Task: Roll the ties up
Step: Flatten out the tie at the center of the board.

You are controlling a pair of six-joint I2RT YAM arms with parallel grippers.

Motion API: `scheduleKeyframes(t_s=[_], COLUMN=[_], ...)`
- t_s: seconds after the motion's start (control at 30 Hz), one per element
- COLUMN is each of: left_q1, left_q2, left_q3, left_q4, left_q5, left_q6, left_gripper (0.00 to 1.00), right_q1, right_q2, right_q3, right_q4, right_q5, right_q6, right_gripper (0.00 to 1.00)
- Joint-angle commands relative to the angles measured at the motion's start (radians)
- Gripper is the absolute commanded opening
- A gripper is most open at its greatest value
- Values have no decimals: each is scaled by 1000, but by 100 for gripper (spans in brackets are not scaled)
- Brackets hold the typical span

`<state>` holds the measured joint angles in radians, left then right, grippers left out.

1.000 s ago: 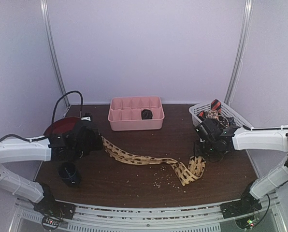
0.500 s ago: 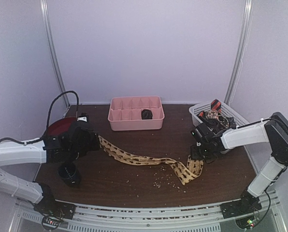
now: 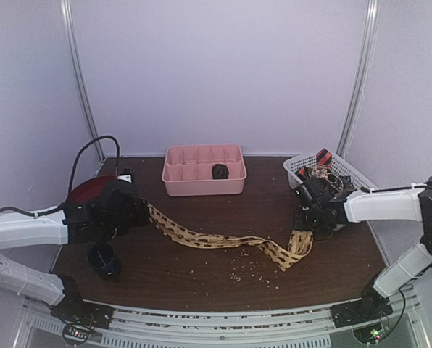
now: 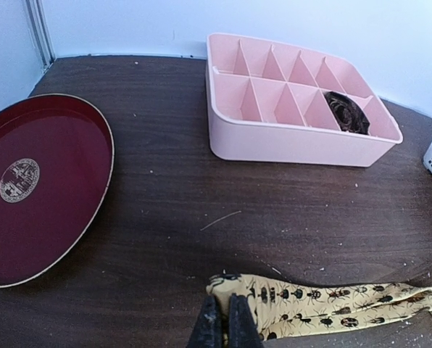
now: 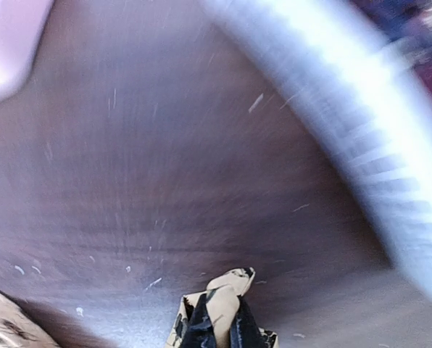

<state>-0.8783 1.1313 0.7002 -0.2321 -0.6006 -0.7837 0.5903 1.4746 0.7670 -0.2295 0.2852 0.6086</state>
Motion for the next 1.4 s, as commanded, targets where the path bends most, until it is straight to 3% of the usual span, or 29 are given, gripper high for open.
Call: scheduleKeyframes(t_s=[0.0, 0.17, 0.4, 0.57, 0.67, 0.93, 1.1, 1.3, 1.37], left_q1=[2, 2, 6, 8, 9, 9, 9, 8, 9], left_q2=[-54, -99, -89, 22, 92, 161, 188, 239, 280], left_q3=[45, 65, 13, 0, 22, 76, 134, 108, 103], left_q4=[-28, -95, -113, -108, -144, -189, -193, 39, 90], left_q5=[31, 38, 77, 100, 96, 92, 110, 326, 381], left_q6=[19, 16, -44, -70, -100, -127, -72, 15, 12], left_gripper=[0, 0, 0, 0, 0, 33, 39, 39, 38], right_q1=[-15, -39, -100, -160, -176, -178, -178, -178, -178], right_q2=[-197, -450, -678, -677, -660, -701, -714, -691, -699], right_q3=[-37, -131, -290, -337, -323, -231, -207, -203, -236], right_q4=[-111, -139, -116, -97, -134, -242, -286, -278, -201], right_q5=[239, 363, 377, 352, 369, 364, 337, 324, 225], right_q6=[107, 179, 244, 261, 290, 328, 386, 402, 374], right_gripper=[0, 0, 0, 1, 14, 47, 50, 45, 40])
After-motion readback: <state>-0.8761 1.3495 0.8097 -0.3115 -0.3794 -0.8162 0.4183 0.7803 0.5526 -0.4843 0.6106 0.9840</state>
